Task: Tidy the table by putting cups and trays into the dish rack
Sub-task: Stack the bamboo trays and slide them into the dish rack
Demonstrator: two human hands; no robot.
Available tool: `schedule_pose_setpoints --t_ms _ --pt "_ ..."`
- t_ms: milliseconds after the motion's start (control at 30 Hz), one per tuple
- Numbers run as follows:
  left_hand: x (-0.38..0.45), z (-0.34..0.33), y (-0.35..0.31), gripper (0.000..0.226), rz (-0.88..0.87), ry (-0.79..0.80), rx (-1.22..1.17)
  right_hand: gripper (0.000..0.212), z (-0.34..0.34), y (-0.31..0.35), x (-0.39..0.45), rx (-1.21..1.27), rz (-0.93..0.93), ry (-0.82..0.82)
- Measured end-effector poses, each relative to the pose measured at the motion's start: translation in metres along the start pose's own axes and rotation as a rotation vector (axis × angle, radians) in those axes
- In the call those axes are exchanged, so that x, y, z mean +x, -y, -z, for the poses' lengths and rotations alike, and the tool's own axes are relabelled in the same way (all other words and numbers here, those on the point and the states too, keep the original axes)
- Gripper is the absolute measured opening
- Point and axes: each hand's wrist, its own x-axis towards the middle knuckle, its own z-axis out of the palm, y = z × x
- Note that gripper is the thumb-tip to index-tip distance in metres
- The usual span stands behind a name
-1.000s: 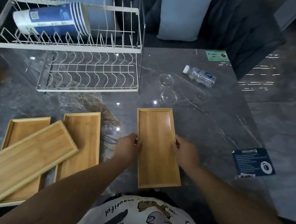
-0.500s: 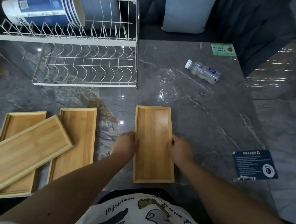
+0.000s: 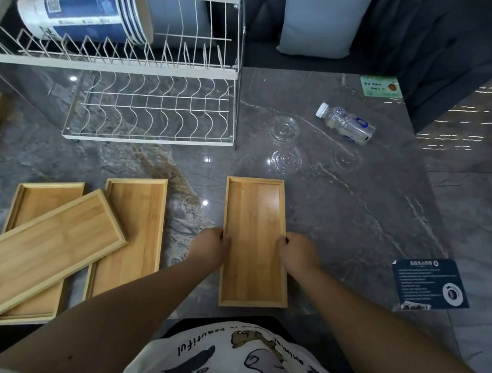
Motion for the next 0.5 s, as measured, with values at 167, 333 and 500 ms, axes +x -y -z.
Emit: schedule_pose_setpoints --t_ms 167,333,500 --pt "0.004 0.016 0.016 0.029 0.046 -0.054 -0.035 0.032 -0.013 0.025 0.009 0.057 0.019 0.026" --pt "0.013 0.038 0.029 0.029 0.061 -0.057 -0.025 0.032 -0.021 0.052 0.02 0.074 0.048 0.043" --pt "0.02 0.05 0.033 0.026 0.069 -0.04 -0.039 0.035 -0.023 0.064 0.025 0.032 0.055 0.031"
